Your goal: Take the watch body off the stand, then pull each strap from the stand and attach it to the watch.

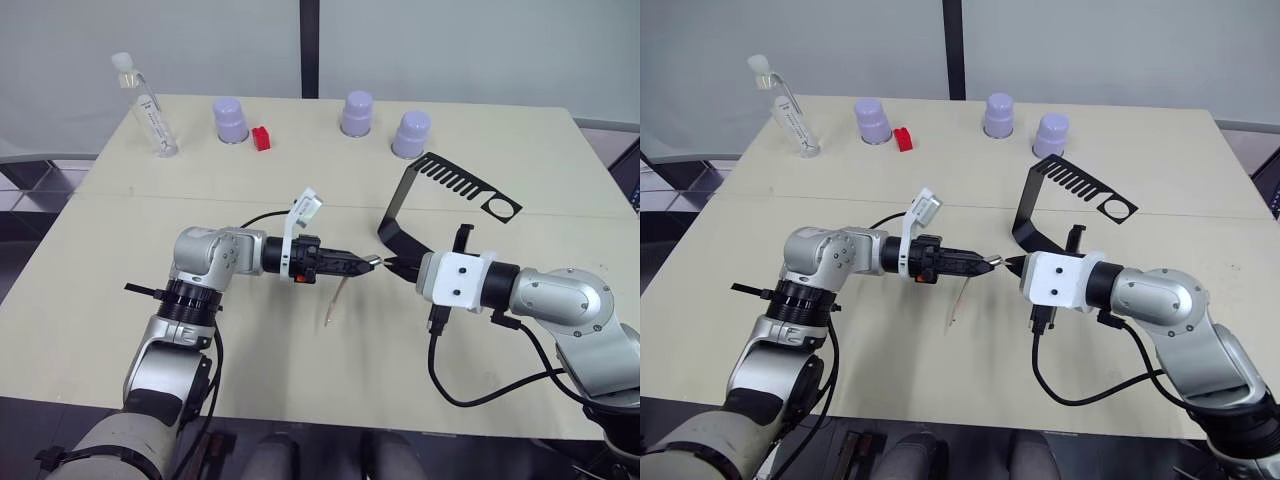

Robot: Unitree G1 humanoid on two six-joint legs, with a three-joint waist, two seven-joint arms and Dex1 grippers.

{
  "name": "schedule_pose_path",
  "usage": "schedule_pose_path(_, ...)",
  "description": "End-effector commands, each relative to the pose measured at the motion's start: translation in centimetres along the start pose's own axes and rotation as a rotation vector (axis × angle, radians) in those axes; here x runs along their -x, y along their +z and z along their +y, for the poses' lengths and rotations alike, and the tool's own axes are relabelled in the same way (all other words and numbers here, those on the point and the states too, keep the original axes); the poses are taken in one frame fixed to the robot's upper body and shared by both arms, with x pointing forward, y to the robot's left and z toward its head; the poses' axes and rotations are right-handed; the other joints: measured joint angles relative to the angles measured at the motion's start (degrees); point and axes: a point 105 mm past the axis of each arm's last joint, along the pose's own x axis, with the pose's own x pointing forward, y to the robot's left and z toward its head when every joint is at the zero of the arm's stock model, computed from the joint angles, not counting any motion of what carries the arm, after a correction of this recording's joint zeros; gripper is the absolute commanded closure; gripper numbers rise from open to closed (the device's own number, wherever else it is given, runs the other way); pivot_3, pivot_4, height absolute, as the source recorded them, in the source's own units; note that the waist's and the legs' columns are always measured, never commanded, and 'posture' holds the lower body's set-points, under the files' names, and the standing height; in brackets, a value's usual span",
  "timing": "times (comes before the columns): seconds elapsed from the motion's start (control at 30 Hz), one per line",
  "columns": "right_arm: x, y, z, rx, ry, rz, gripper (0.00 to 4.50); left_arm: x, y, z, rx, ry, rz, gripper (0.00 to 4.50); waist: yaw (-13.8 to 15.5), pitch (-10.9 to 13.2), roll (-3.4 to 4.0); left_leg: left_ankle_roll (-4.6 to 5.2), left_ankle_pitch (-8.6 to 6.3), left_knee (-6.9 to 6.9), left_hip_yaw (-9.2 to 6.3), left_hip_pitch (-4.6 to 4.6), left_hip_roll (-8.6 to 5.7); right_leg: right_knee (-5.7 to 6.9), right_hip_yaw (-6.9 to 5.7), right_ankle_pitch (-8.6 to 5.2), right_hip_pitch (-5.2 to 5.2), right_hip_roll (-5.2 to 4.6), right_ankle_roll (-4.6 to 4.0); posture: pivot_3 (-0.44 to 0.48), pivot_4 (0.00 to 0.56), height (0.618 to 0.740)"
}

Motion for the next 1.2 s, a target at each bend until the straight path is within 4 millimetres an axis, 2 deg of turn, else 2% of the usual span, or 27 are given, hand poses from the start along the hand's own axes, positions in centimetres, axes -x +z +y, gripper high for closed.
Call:
schedule_pose_path(0.03, -0.29, 1.61, 0.07, 0.032, 0.011, -0.065, 4.50, -1.49, 0.57, -2.34, -0.066, -0.120, 0.009, 2.92, 0.0, 0.0, 0.00, 0.00, 0.00, 0.00, 0.00, 0.00, 0.00, 0.00, 0.00, 0.00, 0.00, 0.00, 0.00, 0.000, 0.150, 0.740)
schedule_pose_path(0.73, -0.50, 1.55, -0.34, 0.015, 0.001, -0.061, 4.50, -2.05, 0.61, -3.28, -0.096, -0.163, 0.009, 2.92, 0.0, 0.0, 0.00, 0.00, 0.00, 0.00, 0.00, 0.00, 0.00, 0.00, 0.00, 0.00, 0.00, 0.00, 0.00, 0.000, 0.150, 0.740)
schedule_pose_path(1.2, -0.37, 1.72, -0.45, 0.016, 0.003, -0.062, 4.50, -2.09, 0.76, -3.19, -0.117, -0.160, 0.008, 2.92, 0.0, 0.0, 0.00, 0.00, 0.00, 0.00, 0.00, 0.00, 0.00, 0.00, 0.00, 0.00, 0.00, 0.00, 0.00, 0.000, 0.150, 0.740)
